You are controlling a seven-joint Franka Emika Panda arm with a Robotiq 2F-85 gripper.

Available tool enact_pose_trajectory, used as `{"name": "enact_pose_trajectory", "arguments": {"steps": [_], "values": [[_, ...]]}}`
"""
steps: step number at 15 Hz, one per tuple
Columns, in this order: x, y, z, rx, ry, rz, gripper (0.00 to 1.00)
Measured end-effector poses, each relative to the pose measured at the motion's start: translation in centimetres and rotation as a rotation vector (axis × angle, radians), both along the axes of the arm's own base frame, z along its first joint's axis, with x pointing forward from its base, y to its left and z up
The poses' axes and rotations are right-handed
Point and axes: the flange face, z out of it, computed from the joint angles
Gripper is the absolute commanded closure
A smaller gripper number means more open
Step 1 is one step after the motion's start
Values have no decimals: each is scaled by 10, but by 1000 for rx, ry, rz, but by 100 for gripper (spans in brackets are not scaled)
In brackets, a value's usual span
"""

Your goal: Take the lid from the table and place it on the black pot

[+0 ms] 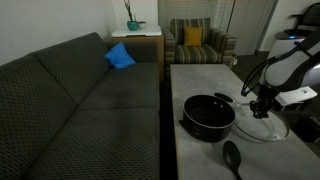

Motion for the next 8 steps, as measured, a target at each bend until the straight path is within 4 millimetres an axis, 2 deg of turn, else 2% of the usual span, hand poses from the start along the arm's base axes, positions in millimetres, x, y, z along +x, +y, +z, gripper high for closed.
{"name": "enact_pose_trajectory", "arguments": {"steps": [5, 8], "values": [[6, -3, 41, -57, -32, -33, 85], [7, 1, 67, -65, -35, -68, 85]]}}
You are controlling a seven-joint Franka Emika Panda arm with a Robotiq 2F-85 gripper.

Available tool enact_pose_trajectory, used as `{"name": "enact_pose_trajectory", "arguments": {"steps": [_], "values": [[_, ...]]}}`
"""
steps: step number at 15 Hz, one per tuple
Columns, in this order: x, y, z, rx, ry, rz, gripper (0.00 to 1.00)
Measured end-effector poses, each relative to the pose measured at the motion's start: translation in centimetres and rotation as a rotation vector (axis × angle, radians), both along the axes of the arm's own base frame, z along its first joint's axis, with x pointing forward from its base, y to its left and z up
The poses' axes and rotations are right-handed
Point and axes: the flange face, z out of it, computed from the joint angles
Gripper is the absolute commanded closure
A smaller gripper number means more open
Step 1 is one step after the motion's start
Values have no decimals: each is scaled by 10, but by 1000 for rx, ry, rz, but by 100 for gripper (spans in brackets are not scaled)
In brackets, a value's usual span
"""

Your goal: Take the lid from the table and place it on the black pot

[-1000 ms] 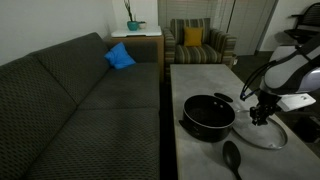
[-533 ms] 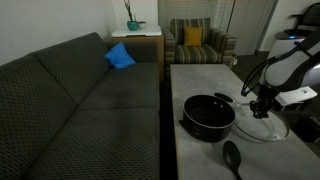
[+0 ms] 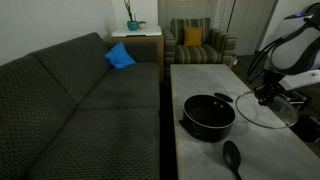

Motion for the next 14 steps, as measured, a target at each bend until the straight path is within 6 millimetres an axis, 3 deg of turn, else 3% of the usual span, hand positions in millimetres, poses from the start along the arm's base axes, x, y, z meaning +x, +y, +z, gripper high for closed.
{"name": "enact_pose_trajectory", "arguments": {"steps": [6, 10, 14], "values": [[6, 33, 50, 22, -8, -7, 85], [10, 84, 64, 85, -23, 41, 85], [4, 142, 63, 145, -11, 104, 85]]}}
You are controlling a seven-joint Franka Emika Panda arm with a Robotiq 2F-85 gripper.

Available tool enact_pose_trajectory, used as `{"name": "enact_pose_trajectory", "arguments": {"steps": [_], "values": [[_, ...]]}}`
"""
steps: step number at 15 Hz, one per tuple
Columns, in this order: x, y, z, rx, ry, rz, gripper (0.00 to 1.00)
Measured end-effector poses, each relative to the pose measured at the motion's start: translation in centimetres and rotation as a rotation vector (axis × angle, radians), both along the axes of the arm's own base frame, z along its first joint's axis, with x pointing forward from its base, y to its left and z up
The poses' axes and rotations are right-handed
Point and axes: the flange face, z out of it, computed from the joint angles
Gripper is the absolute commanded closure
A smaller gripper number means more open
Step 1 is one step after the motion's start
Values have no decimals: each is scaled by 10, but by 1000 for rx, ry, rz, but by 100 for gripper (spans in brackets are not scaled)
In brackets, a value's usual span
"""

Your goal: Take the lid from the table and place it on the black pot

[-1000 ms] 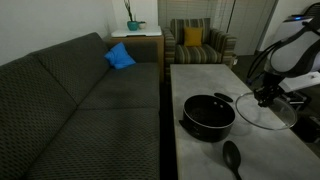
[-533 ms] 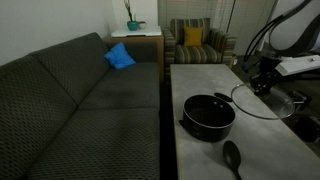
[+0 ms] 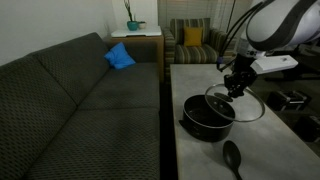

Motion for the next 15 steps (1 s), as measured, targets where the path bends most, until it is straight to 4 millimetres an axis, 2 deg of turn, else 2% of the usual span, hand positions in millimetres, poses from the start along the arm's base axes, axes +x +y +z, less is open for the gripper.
{"name": "enact_pose_trajectory", "arguments": {"steps": [5, 10, 12, 15], "values": [[-7, 57, -1, -9, -7, 110, 85], [-3, 104, -4, -13, -8, 219, 85], [-2, 115, -13, -15, 2, 262, 85], [3, 115, -31, -22, 11, 293, 85]]}}
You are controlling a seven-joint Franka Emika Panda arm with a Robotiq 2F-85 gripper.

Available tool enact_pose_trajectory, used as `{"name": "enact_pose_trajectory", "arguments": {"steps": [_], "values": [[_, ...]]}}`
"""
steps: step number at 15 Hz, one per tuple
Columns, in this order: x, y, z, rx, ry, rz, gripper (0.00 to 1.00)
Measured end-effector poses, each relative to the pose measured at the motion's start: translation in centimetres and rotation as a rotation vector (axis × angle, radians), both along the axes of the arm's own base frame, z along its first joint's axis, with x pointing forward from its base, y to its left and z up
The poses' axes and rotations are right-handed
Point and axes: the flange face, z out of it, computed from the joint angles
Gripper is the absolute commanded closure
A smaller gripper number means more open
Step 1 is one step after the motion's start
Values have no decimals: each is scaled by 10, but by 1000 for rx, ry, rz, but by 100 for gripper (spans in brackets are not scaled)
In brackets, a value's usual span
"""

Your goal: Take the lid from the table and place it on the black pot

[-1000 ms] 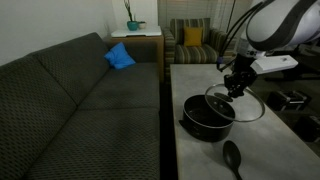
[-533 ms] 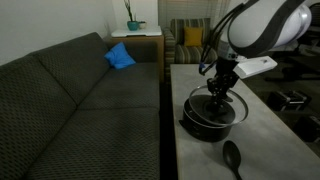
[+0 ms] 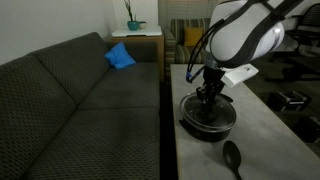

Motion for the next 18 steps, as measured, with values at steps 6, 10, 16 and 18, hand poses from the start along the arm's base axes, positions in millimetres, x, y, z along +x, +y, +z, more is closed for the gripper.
{"name": "enact_pose_trajectory", "arguments": {"steps": [6, 10, 16, 18], "values": [[28, -21, -6, 1, -35, 14, 85], [45, -31, 0, 1, -53, 18, 85], [49, -39, -13, -1, 5, 29, 85], [52, -39, -14, 2, 17, 28, 85]]}}
